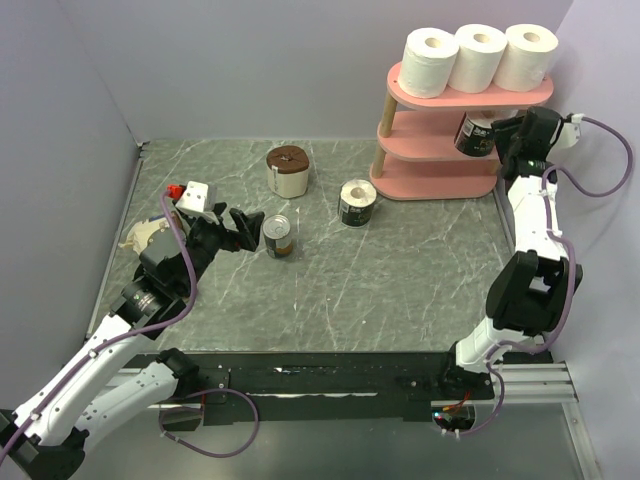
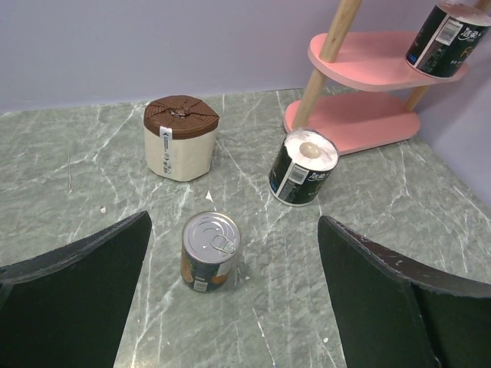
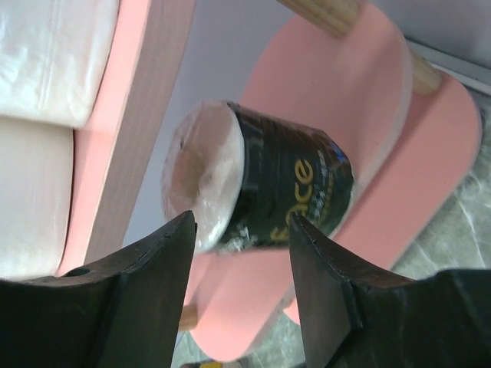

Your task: Place and organize the paper towels onto the shelf

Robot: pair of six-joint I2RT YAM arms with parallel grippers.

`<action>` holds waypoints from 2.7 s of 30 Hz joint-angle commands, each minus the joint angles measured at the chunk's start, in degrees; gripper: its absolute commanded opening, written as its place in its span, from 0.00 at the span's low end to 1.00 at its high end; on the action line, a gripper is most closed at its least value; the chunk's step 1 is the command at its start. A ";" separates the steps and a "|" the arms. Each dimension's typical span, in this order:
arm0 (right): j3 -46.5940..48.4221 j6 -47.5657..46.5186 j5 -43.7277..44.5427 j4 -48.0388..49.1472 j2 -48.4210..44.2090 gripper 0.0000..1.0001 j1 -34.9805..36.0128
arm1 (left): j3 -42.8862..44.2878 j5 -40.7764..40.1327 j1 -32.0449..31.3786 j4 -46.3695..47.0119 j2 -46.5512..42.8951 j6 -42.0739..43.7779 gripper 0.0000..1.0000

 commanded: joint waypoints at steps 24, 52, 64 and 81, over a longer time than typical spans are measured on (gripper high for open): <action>-3.47 -2.07 3.44 3.66 -1.64 0.38 4.94 | 1.03 0.69 -0.02 0.93 -0.78 -0.39 0.96; -2.65 -9.98 4.85 3.57 -3.21 0.41 4.32 | 0.94 -0.63 -0.02 0.93 -0.16 -0.21 0.96; -16.99 -14.38 -2.01 -0.55 -15.08 0.57 15.74 | 0.86 -1.24 -0.02 0.66 0.01 0.05 0.96; -18.33 -6.30 -8.87 1.56 -0.15 0.81 28.49 | 0.86 -0.89 0.06 0.84 -0.43 0.05 0.96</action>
